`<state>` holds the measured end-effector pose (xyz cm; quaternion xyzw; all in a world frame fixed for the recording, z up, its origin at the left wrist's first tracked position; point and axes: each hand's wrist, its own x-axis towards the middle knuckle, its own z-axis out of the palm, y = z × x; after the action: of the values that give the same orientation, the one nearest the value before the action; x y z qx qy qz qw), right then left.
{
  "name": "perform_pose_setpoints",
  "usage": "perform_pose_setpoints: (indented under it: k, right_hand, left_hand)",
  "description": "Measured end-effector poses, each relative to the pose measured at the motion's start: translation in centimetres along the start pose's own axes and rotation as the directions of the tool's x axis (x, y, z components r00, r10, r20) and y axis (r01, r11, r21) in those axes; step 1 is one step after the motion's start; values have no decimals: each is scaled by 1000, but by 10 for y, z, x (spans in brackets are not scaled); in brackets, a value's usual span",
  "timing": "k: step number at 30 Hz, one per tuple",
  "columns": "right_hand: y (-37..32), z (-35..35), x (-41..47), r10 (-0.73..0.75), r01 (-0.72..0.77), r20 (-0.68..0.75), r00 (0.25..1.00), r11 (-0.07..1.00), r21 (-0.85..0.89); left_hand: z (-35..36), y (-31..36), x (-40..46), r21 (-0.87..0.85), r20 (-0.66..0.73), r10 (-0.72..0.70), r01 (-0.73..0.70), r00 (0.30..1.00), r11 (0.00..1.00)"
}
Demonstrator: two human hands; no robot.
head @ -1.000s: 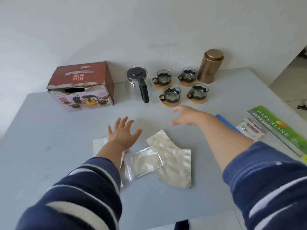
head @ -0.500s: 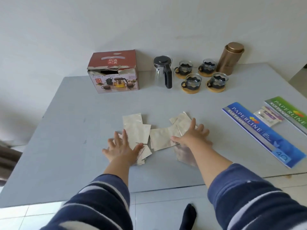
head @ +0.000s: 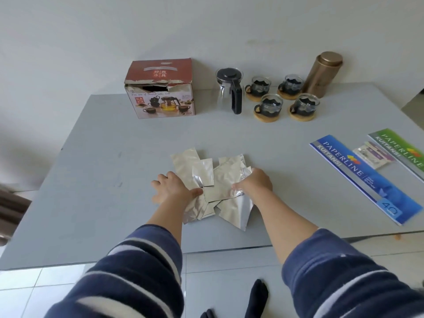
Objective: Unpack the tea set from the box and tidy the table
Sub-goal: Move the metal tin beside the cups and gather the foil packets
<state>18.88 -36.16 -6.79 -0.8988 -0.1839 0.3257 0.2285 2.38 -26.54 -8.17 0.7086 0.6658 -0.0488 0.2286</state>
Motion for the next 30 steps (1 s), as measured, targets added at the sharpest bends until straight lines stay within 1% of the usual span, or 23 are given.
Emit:
perform_pose_setpoints:
  k: [4,7,8,11,15,17,19,22,25,28,30]
  right_hand:
    - [3,3,1,-20,19,4,1000,1000,25]
    - [3,5,0,-24,24,-8,1000,999,36]
    - [3,6,0,-29,30,-16,999,999,35]
    - [4,6,-1,-41,42,-26,999,998,43]
    - [6,8,-1,-54,57,-46,997,997,52]
    - [8,8,1,-62,64,-31,998,995,72]
    - [12,8,3,-69,68,4,998,987,146]
    - [19,8,5,-101,94,12,995,959,269]
    - [28,4,5,-118,117,-17,993,936,331]
    - [38,-11,2,-104,110,-37,994,915,389]
    - [44,-26,0,-86,107,-67,994,902,419]
  left_hand:
    - [-4,6,2,71,62,-16,12,998,997]
    - [-5,7,3,63,88,-14,8,996,998]
    - [-5,7,4,23,104,0,-3,995,1000]
    - [-6,5,3,-175,157,40,-11,987,984]
    - [2,-1,-3,-428,181,84,2,980,904]
    - [3,-3,-5,-512,195,102,12,975,859]
    - [4,-5,-7,-567,203,106,29,973,823]
    - [8,-6,-7,-628,153,113,8,982,778]
    - [8,1,-9,-674,134,150,-21,980,738]
    - [7,11,-14,-715,135,170,-23,976,699]
    - [3,20,-19,-731,118,202,-53,972,680]
